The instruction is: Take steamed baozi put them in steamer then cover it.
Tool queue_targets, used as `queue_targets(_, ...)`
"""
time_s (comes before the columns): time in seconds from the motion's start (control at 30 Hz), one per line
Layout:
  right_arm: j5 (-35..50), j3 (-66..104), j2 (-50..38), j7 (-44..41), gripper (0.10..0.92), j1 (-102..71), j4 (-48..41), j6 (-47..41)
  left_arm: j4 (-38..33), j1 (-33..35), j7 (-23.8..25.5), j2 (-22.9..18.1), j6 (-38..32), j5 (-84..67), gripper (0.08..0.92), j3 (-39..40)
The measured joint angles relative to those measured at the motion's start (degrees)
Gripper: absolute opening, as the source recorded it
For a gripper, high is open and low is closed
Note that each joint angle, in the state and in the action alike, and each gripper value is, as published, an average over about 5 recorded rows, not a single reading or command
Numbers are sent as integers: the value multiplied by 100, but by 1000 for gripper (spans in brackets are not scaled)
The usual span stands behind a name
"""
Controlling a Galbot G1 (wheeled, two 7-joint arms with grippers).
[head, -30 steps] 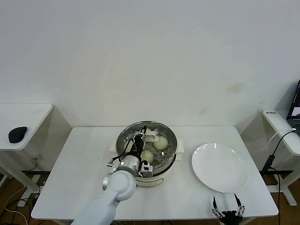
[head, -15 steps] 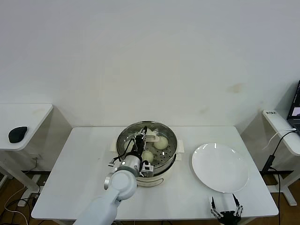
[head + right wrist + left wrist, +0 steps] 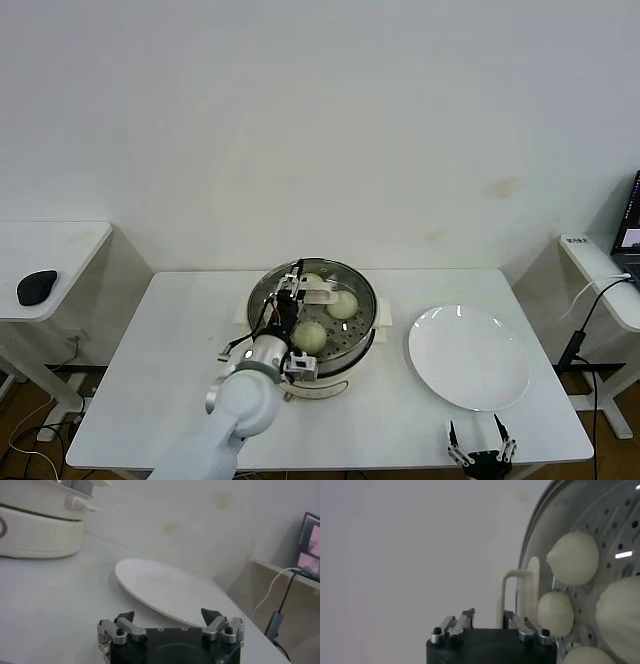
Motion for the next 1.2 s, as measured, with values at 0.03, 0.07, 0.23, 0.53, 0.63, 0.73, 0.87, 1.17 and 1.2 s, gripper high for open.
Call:
queue_targets(0.03, 0, 1, 0, 0, 823, -5, 11, 0, -94, 74, -26, 48, -4, -81, 616, -32)
queue_targets(0.07, 0, 2, -1, 0, 823, -10, 22, 0, -196, 155, -56, 100, -9, -174, 642, -68)
queue_targets(0.23, -7, -18, -3, -12, 823, -38, 63, 3, -802, 693, -264, 382, -44, -817, 785, -313)
queue_targets(0.53, 25, -127, -78, -124, 823, -117, 212, -42, -1819, 2384, -830, 720, -486, -2699, 823, -1343)
queue_targets(0.63, 116, -191, -154, -177, 823, -161, 320, -104, -1900, 2967, -1078, 660, -983, -3573, 823, -1842)
queue_targets(0.73, 238, -248, -271, -234, 823, -222, 457, -185, -1874, 3490, -1315, 522, -1579, -4470, 823, -2299)
queue_targets(0.87, 446, -319, -479, -318, 823, -335, 676, -306, -1782, 4115, -1560, 314, -2158, -5593, 823, -2748)
queue_targets(1.17, 977, -477, -887, -549, 823, -585, 1113, -426, -1488, 4885, -1777, -160, -2857, -7142, 823, -3256)
queue_targets(1.2, 1025, -494, -917, -570, 823, -604, 1152, -440, -1442, 4933, -1782, -213, -2927, -7248, 823, -3295)
